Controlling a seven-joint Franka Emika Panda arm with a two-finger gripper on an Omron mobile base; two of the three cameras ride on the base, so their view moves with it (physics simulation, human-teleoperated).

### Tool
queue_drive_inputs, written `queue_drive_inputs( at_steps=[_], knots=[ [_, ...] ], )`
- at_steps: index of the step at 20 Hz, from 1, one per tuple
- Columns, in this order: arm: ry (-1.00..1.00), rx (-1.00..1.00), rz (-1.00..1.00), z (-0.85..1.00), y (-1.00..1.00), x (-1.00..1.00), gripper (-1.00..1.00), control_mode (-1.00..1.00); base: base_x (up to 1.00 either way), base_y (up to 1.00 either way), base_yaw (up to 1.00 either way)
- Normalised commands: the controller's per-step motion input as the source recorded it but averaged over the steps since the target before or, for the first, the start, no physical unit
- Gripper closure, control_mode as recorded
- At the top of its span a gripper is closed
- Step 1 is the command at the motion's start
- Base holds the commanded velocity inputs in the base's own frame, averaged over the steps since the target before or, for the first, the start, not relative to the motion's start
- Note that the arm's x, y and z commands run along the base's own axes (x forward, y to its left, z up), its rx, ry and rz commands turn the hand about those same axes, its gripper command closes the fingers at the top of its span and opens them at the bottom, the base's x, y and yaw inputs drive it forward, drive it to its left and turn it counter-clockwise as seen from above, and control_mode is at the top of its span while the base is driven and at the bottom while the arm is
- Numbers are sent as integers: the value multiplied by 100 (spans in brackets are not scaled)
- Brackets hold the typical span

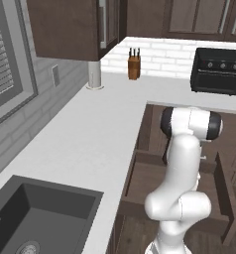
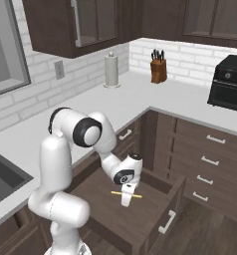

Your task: Take a straw from the drawer in front and place it inside the glass cup on the dining counter.

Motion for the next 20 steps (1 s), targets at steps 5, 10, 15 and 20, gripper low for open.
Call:
queue_drive_inputs(
  at_steps=[5, 10, 15, 20],
  knots=[
    [0, 0, 0, -14, 0, 0, -100, -100, 0, 0, 0],
    [0, 0, 0, -5, -1, 2, -100, -100, 0, 0, 0],
    [-6, 0, 0, 4, -4, 0, -100, -100, 0, 0, 0],
    [-2, 0, 0, 1, -13, 5, -100, -100, 0, 0, 0]
  ],
)
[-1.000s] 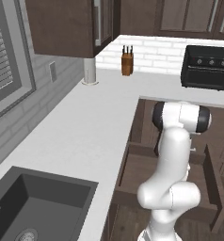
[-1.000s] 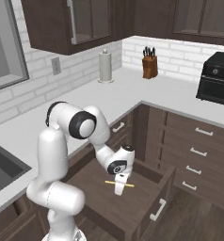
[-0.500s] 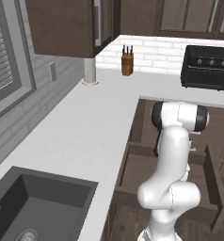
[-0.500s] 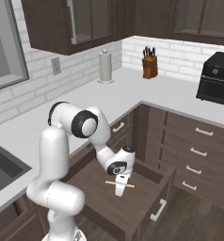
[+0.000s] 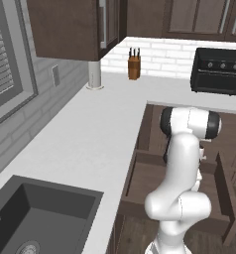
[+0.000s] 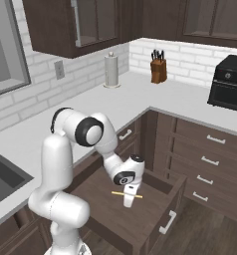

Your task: Take a straw from the drawer in front and place it inside the glass cup on the dining counter.

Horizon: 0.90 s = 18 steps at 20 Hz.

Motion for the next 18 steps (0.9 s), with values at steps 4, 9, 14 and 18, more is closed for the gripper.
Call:
queue_drive_inputs(
  at_steps=[4, 9, 14, 18],
  knots=[
    [0, 0, 0, -1, -13, 15, -100, -100, 0, 0, 0],
    [-3, 0, 1, -1, -8, 8, -100, -100, 0, 0, 0],
    [-5, 0, 1, -22, -2, 13, -100, -100, 0, 0, 0],
    [-2, 0, 0, -33, 0, 16, -100, -100, 0, 0, 0]
  ],
)
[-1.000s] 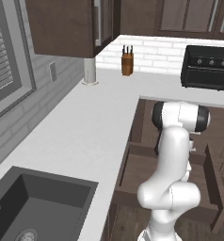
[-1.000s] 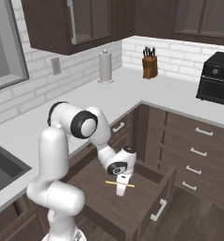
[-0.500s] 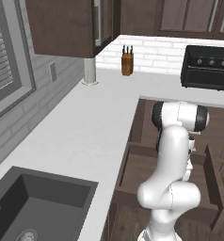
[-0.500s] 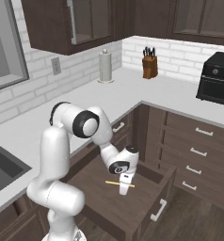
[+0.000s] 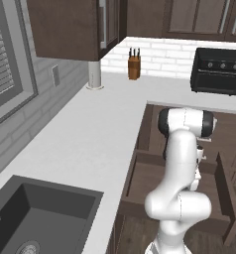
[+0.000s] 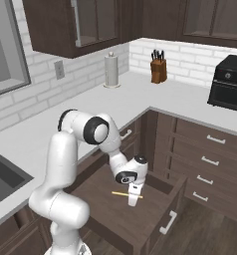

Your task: Take a straw from the drawer in front and place it inside the glass cup on the dining counter.

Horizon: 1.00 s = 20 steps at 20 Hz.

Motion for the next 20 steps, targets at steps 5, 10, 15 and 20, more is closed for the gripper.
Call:
queue_drive_inputs(
  at_steps=[5, 10, 15, 20],
  knots=[
    [0, 0, 0, -35, 0, 17, -100, -100, 0, 0, 0],
    [0, 0, 0, -47, 0, 11, 100, -100, 0, 0, 0],
    [0, 0, 1, -42, 0, 8, 100, -100, 0, 0, 0],
    [3, 0, 1, -26, 0, 10, 100, -100, 0, 0, 0]
  ],
)
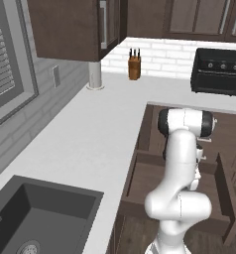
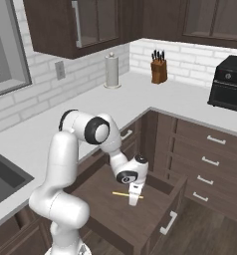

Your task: Take a straw from the drawer in front and place it inside the glass cup on the dining counter.

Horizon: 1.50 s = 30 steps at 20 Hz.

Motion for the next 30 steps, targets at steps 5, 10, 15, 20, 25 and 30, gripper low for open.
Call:
queue_drive_inputs(
  at_steps=[5, 10, 15, 20, 25, 30],
  knots=[
    [4, -1, 0, -8, 0, 0, 100, -100, 0, 0, 0],
    [0, -4, 0, 0, 0, -16, 100, -100, 0, 0, 0],
    [-7, -2, -1, 13, 0, -43, 100, -100, 0, 0, 0],
    [-7, -1, 0, 80, -15, -34, 100, -100, 0, 0, 0],
    [-5, 0, 0, 100, -18, -40, 100, -100, 0, 0, 0],
    [0, 0, 0, 100, -8, -16, 100, -100, 0, 0, 0]
  ],
)
